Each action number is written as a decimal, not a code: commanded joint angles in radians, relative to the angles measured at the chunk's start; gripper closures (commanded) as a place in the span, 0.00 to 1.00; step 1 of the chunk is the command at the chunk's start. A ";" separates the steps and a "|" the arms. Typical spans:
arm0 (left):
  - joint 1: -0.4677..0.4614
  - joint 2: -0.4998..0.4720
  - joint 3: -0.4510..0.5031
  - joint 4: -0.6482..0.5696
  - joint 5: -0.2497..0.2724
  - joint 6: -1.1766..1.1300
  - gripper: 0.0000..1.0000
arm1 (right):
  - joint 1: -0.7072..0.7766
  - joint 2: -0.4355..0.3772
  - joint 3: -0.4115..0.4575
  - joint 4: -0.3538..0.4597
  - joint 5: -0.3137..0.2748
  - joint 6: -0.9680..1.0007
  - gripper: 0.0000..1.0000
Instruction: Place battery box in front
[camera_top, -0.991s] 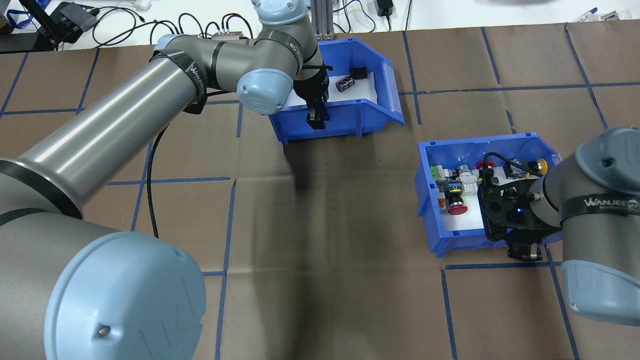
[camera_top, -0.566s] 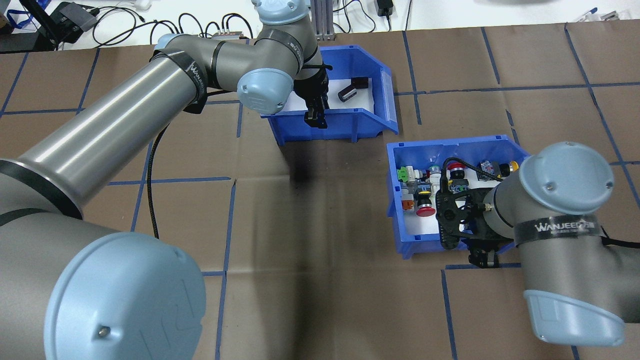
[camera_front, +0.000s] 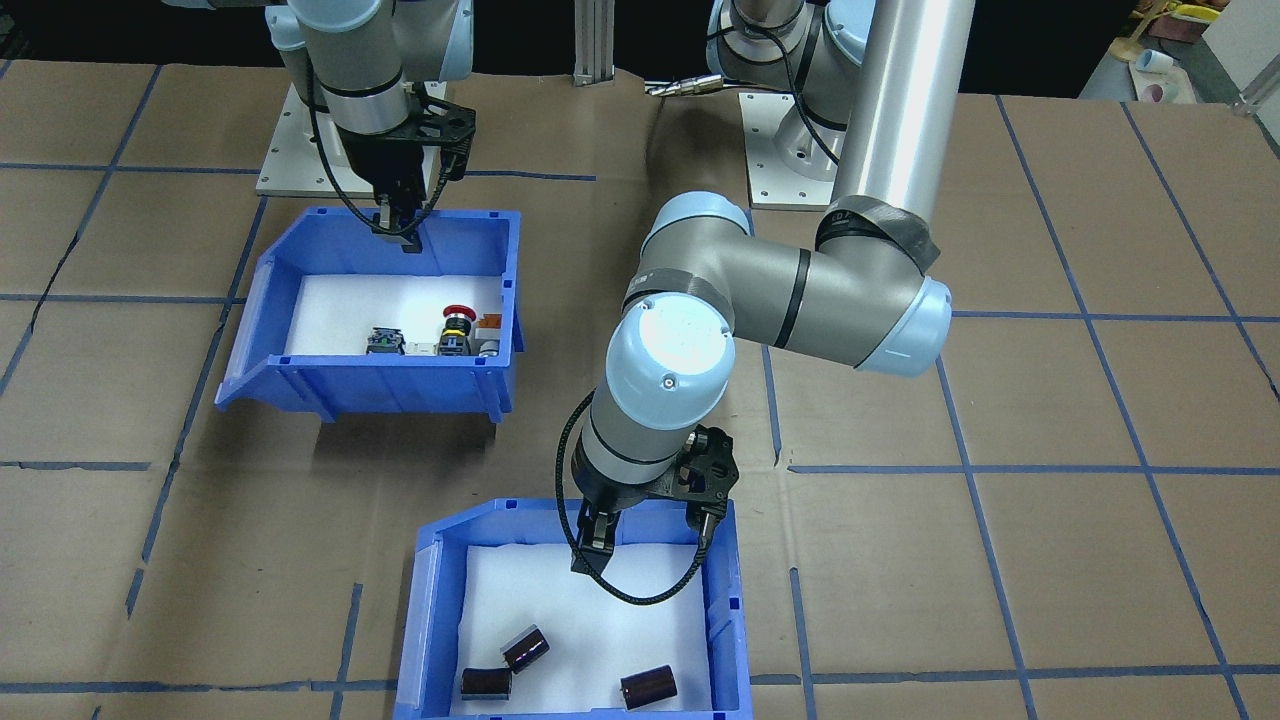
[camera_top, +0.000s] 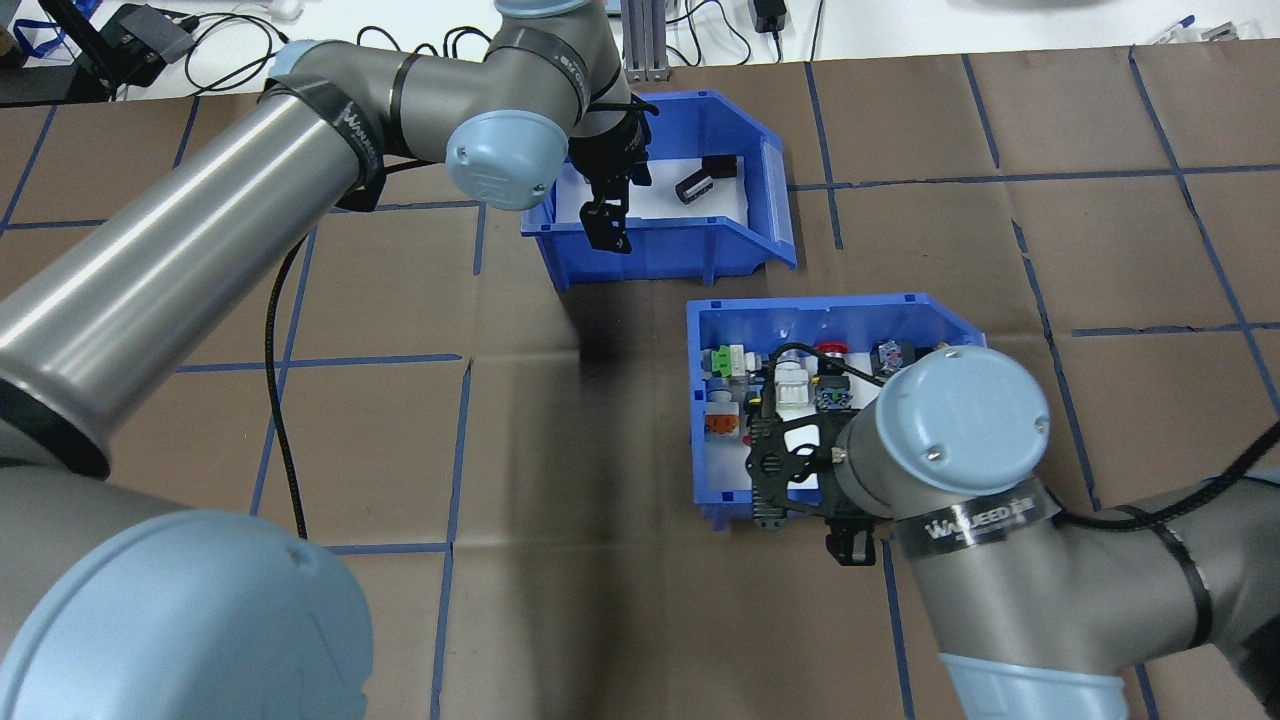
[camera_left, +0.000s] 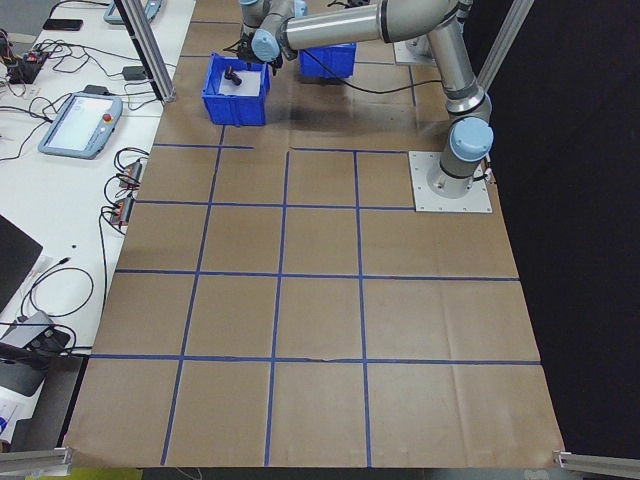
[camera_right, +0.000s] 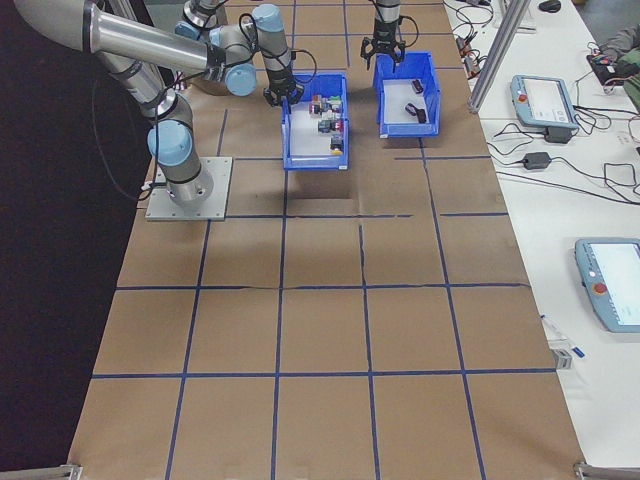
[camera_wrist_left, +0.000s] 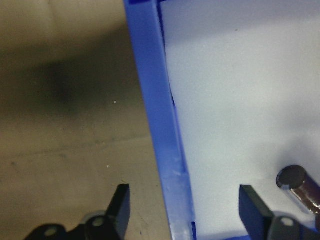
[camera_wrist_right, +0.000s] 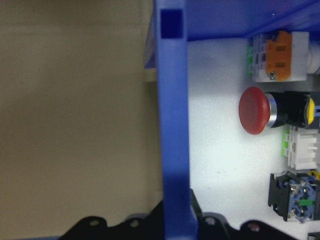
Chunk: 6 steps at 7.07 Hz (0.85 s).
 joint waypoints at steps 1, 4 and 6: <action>0.029 0.130 -0.006 -0.169 0.049 0.389 0.03 | 0.137 0.111 -0.065 -0.065 -0.022 0.127 0.95; 0.083 0.381 -0.100 -0.406 0.049 1.041 0.01 | 0.235 0.232 -0.143 -0.069 -0.022 0.221 0.94; 0.098 0.527 -0.284 -0.395 0.032 1.321 0.01 | 0.247 0.276 -0.156 -0.063 -0.048 0.223 0.92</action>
